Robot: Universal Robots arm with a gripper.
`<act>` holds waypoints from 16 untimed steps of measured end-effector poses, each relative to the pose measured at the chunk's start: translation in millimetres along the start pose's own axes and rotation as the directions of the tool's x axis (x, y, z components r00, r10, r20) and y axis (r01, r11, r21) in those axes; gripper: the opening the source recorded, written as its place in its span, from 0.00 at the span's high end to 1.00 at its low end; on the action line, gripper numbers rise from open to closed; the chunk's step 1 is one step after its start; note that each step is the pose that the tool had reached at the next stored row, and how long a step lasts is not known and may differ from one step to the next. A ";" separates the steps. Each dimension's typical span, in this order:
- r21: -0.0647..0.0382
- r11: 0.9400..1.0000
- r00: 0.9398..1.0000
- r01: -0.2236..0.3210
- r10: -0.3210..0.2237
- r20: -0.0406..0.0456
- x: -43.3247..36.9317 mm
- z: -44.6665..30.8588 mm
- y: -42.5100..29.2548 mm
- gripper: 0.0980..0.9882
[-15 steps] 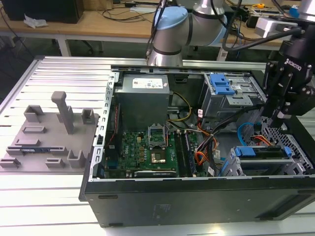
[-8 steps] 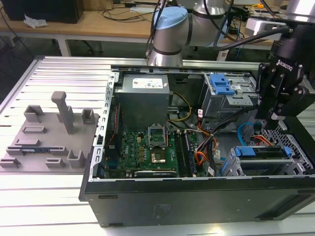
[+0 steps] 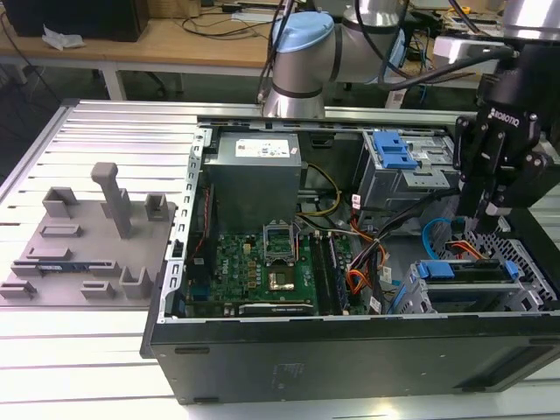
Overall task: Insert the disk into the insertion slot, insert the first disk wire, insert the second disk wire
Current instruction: 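Insert the second disk wire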
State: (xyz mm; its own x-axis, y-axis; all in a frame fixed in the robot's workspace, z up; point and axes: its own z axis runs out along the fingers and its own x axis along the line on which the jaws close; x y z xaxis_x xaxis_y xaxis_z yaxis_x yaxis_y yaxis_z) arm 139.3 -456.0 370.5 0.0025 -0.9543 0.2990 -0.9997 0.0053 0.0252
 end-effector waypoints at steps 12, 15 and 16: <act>0.053 0.999 0.997 -0.002 0.006 -0.073 -15.4 1.8 17.8 0.63; 0.058 0.998 0.997 0.014 -0.009 -0.078 -15.3 3.2 18.1 0.63; 0.061 0.998 0.997 0.023 -0.018 -0.079 -15.1 4.4 18.0 0.63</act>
State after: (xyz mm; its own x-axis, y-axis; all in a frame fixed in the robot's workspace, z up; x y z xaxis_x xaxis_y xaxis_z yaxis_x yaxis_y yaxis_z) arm 121.1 -442.8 362.2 0.0222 -0.9276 0.3728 -0.9991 -0.0346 -0.0264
